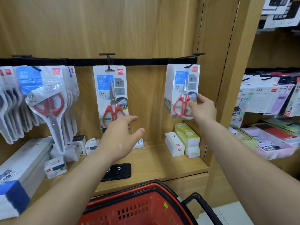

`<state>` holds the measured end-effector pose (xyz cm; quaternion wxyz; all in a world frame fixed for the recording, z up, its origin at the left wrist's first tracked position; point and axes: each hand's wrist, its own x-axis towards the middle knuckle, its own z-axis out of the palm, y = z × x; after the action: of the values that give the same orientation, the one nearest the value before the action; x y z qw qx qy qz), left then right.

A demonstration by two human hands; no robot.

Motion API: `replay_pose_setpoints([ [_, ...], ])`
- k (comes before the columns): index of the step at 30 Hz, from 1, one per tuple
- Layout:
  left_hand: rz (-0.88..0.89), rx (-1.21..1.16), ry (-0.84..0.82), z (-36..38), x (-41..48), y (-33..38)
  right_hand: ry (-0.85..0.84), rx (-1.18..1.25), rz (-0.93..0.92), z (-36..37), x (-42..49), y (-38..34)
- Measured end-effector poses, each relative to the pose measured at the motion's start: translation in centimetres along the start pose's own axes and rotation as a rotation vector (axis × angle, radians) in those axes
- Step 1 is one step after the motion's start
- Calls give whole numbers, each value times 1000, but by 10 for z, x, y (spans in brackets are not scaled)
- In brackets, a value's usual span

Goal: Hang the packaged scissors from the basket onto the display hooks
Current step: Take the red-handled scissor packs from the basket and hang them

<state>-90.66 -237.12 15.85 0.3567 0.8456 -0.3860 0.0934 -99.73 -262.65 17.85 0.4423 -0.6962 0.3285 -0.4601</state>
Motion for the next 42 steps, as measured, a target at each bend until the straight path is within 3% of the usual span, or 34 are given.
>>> replay_pose_setpoints([
  [6, -52, 33, -48, -4, -28, -21, -150, -279, -14, 7, -56, 39],
  [16, -266, 105, -329, 19, -170, -101, -864, -563, 56, 29, -209, 112],
  [21, -441, 102, -499, 48, -237, -150, -1080, -684, 169, 54, -261, 170],
  [31, -652, -49, -619, 137, -254, -197, -1037, -1000, 352, 70, -292, 268],
  [35, -760, -132, -663, 182, -246, -201, -999, -993, 463, 70, -299, 287],
  [39, -791, -161, -729, 218, -269, -209, -979, -1081, 450, 72, -312, 295],
  [42, -762, -169, -744, 229, -285, -203, -933, -964, 517, 69, -313, 300],
])
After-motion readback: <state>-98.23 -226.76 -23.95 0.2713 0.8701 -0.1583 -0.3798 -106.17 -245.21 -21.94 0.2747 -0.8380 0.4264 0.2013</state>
